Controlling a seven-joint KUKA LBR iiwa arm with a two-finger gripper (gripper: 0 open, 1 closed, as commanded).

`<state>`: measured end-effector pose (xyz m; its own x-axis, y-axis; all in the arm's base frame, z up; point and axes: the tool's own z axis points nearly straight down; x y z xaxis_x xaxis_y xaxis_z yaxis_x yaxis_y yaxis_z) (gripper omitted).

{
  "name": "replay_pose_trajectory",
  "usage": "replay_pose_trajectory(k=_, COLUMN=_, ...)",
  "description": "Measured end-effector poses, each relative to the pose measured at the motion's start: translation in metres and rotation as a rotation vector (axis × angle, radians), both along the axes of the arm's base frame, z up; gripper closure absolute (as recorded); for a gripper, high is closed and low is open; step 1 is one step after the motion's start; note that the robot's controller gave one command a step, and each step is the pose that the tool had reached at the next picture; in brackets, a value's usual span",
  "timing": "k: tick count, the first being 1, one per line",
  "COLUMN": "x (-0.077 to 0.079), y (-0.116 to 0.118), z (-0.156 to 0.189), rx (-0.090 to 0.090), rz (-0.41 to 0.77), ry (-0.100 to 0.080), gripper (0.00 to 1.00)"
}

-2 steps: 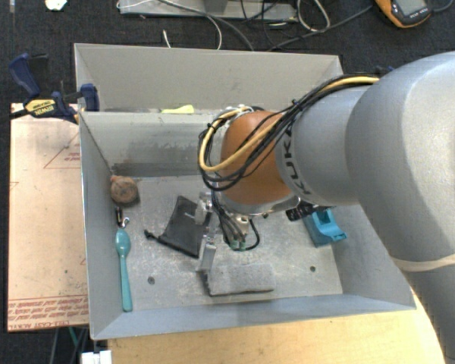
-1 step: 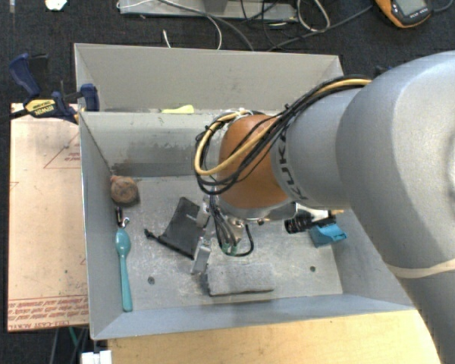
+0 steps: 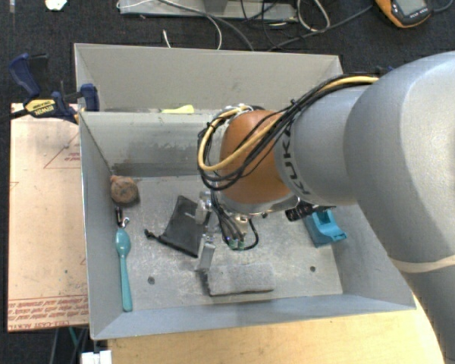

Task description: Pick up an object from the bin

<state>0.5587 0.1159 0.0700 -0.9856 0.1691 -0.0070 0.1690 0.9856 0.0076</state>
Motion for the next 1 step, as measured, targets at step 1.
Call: replay_pose_trajectory(k=1, x=-0.0075, y=0.0042, z=0.0003, rx=0.002, rz=-0.112, ry=0.006, gripper=1.00)
